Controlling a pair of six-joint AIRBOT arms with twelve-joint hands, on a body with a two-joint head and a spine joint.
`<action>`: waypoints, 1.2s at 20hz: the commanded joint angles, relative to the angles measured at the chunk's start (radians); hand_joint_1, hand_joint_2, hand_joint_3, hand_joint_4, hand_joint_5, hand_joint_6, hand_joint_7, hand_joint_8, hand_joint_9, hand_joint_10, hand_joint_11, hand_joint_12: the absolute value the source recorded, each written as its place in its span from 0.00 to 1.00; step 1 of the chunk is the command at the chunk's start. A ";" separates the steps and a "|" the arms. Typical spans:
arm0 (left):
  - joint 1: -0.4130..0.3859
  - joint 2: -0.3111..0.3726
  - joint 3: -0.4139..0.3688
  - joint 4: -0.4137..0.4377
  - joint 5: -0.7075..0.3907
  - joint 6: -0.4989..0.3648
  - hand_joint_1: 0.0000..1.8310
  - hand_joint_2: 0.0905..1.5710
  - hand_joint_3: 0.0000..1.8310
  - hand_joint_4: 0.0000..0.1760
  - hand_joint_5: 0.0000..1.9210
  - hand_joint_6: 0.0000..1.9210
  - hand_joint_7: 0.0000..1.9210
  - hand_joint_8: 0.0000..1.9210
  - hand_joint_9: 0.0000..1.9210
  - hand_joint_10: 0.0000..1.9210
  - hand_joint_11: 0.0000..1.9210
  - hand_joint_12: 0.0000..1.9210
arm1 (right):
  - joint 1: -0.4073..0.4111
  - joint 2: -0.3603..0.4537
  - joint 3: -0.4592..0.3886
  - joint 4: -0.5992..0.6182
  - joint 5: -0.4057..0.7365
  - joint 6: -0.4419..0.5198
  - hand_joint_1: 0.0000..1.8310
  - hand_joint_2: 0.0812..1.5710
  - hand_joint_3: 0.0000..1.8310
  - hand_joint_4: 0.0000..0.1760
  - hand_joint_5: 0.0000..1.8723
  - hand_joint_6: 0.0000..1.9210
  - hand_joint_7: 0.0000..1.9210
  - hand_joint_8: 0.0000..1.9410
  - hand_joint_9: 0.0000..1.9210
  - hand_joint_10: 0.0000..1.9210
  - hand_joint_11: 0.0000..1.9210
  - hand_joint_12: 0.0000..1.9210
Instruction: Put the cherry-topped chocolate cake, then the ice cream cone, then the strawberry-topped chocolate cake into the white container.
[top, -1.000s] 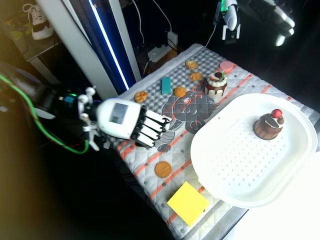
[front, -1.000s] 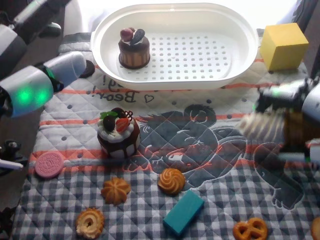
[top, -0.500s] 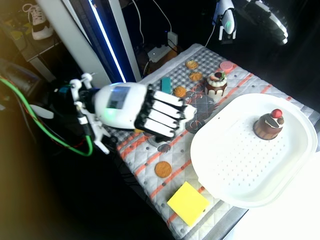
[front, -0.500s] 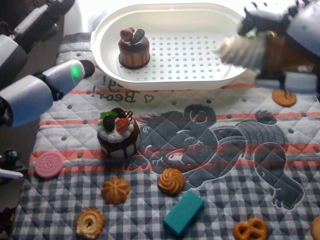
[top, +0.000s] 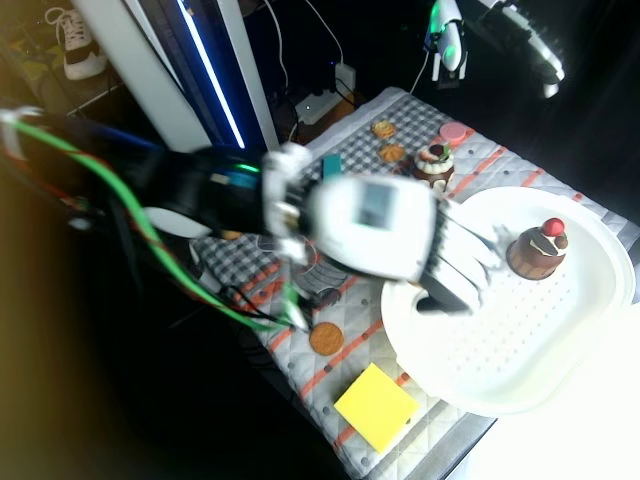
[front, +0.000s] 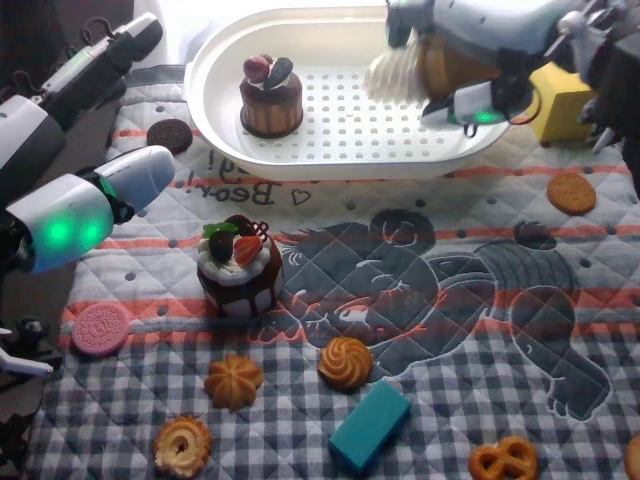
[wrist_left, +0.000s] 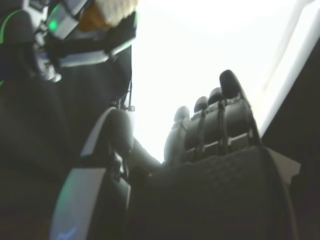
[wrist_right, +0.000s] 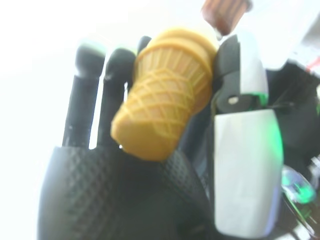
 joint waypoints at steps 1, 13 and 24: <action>-0.010 -0.001 0.007 0.023 -0.124 -0.015 0.26 0.88 0.00 0.52 0.04 0.00 0.00 0.00 0.00 0.00 0.00 0.08 | 0.021 -0.004 0.021 0.010 0.095 -0.003 0.46 0.80 0.00 0.00 0.02 0.15 0.09 0.14 0.04 0.44 0.02 0.80; -0.001 0.008 -0.005 0.019 -0.112 -0.015 0.33 0.83 0.00 0.65 0.05 0.00 0.00 0.00 0.00 0.00 0.00 0.01 | 0.003 0.095 -0.126 0.029 0.178 -0.004 0.28 0.76 0.01 0.37 0.00 0.00 0.00 0.00 0.00 0.00 0.03 0.01; 0.061 0.055 -0.041 0.002 -0.055 -0.015 0.39 0.71 0.00 0.35 0.00 0.00 0.01 0.00 0.00 0.00 0.00 0.00 | -0.289 0.399 -0.507 -0.079 0.530 0.054 0.44 0.78 0.00 0.10 0.00 0.00 0.00 0.00 0.00 0.22 0.00 0.72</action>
